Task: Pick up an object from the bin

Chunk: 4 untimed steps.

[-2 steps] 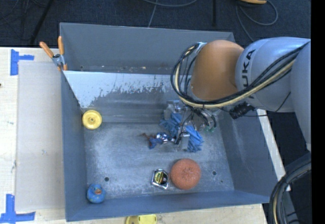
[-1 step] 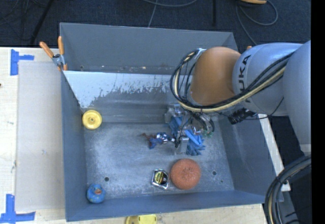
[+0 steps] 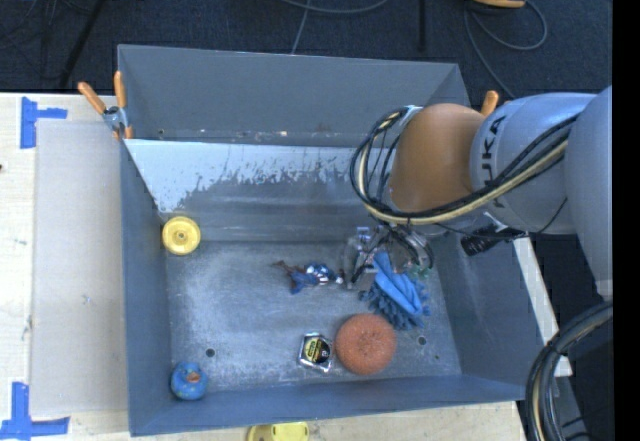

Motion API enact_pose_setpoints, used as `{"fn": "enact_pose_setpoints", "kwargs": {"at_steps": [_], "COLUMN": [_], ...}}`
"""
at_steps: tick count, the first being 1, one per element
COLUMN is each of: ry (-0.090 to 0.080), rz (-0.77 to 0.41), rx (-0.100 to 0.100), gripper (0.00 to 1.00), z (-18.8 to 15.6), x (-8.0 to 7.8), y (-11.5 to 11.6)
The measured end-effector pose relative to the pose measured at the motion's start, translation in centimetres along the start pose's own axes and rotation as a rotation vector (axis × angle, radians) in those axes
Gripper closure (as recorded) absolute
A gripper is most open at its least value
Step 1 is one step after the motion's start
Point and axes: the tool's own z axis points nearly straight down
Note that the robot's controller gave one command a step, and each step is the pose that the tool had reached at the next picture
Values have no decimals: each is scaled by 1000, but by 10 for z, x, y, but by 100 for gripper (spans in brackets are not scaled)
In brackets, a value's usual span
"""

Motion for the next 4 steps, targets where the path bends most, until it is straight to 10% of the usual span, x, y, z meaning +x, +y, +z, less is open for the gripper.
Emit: {"fn": "enact_pose_setpoints", "kwargs": {"at_steps": [2, 3, 4], "ry": [9, 0, 1], "rz": [7, -11, -9], "rx": [0, 0, 0], "gripper": [100, 0, 0], "z": [-48, -82, -82], "x": [17, -1, -1], "y": [-2, 10, 10]}}
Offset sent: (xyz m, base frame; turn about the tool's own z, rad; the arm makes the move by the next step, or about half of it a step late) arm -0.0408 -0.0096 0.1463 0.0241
